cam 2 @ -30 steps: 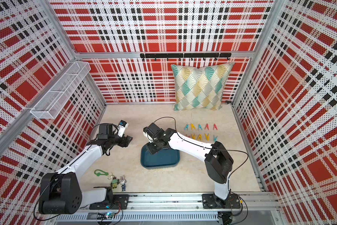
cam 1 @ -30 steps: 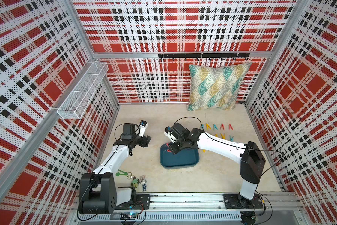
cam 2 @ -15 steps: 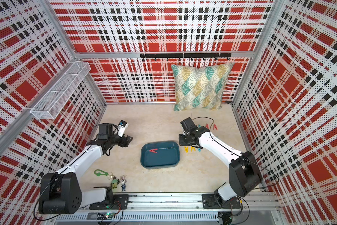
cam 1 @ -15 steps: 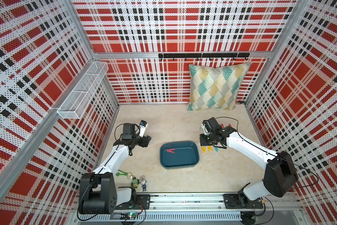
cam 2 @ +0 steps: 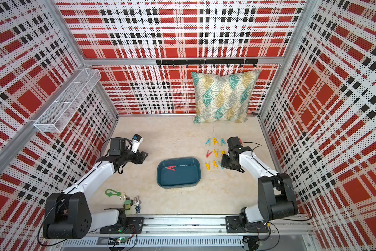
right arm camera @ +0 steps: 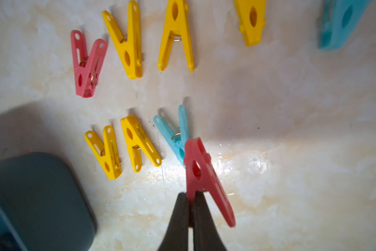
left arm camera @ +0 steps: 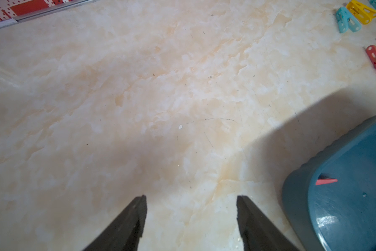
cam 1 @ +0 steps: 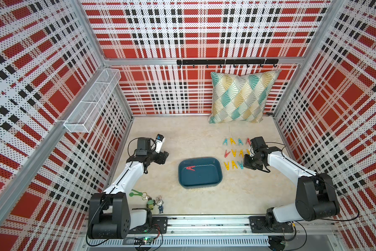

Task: Take the clothespins out of the storage box
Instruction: Place the clothespin at the center of the board.

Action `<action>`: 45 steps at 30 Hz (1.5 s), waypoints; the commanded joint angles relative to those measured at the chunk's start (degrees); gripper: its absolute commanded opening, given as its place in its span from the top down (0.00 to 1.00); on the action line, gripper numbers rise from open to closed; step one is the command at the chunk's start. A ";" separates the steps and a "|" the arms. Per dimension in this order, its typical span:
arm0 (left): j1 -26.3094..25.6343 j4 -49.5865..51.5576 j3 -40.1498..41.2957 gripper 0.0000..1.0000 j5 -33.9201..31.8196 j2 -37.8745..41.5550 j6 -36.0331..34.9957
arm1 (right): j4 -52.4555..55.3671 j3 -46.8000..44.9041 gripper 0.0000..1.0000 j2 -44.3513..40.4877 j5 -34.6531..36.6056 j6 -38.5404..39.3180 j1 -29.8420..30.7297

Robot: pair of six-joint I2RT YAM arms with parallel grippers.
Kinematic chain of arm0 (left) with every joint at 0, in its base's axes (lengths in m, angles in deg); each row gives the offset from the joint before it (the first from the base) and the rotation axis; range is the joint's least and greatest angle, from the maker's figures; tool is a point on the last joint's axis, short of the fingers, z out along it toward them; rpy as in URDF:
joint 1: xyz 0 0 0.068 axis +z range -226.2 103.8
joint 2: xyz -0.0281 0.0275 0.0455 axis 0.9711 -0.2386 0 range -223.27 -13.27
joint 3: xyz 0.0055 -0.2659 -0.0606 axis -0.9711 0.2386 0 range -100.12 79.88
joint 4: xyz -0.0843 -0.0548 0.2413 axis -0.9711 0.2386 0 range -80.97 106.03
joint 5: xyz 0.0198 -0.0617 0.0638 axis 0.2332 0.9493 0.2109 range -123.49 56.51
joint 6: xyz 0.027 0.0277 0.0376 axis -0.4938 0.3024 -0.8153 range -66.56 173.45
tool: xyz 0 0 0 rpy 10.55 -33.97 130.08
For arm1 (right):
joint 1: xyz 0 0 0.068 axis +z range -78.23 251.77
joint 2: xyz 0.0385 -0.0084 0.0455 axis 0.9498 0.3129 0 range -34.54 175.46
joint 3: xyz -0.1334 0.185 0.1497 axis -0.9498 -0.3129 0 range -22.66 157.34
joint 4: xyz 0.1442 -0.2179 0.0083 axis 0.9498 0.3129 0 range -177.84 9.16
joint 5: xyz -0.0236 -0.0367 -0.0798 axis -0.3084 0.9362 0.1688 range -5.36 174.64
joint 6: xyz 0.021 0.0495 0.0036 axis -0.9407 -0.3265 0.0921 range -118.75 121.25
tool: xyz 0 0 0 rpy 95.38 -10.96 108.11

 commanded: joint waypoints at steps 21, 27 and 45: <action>0.60 -0.64 0.22 0.29 0.60 0.74 -0.11 | -4.63 1.53 0.95 11.69 0.96 2.86 -5.46; 0.60 -0.58 0.22 0.29 0.58 0.65 -0.11 | -4.05 1.54 0.83 10.80 0.81 2.67 -5.40; 0.54 -0.57 0.22 0.29 0.60 0.84 -0.11 | 5.56 6.82 0.66 -4.90 -6.54 1.78 -5.00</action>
